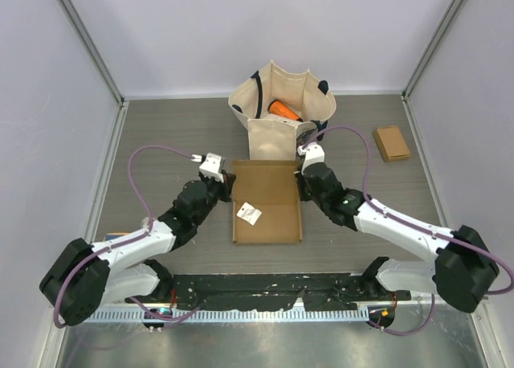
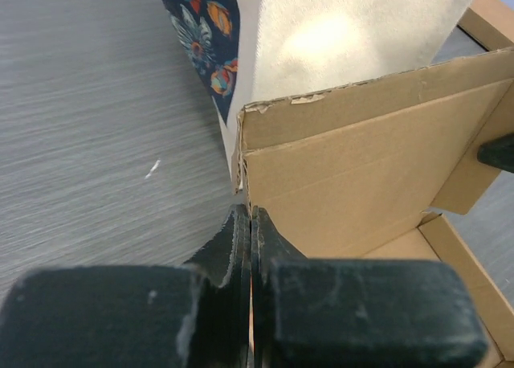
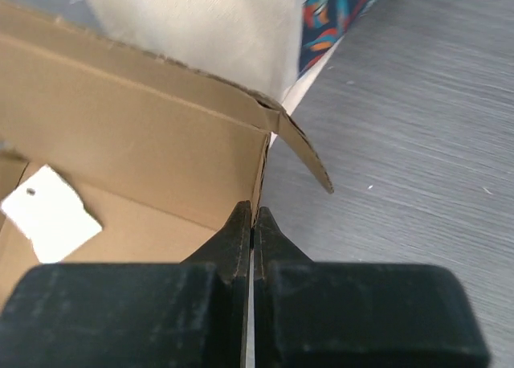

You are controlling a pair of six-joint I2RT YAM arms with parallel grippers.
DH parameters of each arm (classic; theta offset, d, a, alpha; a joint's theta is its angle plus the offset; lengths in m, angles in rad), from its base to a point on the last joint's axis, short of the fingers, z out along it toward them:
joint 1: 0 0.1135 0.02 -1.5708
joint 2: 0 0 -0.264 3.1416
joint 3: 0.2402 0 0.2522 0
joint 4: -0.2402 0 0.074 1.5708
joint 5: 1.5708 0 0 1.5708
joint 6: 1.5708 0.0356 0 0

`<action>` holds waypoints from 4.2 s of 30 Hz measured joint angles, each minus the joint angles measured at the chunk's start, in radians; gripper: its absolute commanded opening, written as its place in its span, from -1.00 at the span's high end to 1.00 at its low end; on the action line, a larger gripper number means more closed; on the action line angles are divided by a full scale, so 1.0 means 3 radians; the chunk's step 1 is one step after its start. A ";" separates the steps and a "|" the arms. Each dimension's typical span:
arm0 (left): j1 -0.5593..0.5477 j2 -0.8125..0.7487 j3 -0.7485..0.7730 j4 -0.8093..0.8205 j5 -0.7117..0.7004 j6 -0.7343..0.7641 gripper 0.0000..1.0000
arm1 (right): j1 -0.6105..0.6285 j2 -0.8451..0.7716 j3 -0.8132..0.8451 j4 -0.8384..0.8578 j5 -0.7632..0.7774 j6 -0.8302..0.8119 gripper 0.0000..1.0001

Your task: Fold the paper box

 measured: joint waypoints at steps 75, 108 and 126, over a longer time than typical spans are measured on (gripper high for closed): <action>-0.2087 0.1335 -0.1002 0.2697 -0.2530 0.1019 1.00 | 0.2424 -0.1422 0.0781 -0.1385 0.1389 0.2182 0.05; -0.2637 -0.2274 -0.0225 -0.1905 -0.1954 -0.1301 0.00 | 0.0783 0.0373 -0.0849 0.2094 -0.0535 0.2185 0.35; -0.2566 -0.1666 0.1080 -0.2852 -0.1540 -0.1254 0.32 | 0.1054 0.0518 -0.0598 0.1658 -0.0890 0.1718 0.31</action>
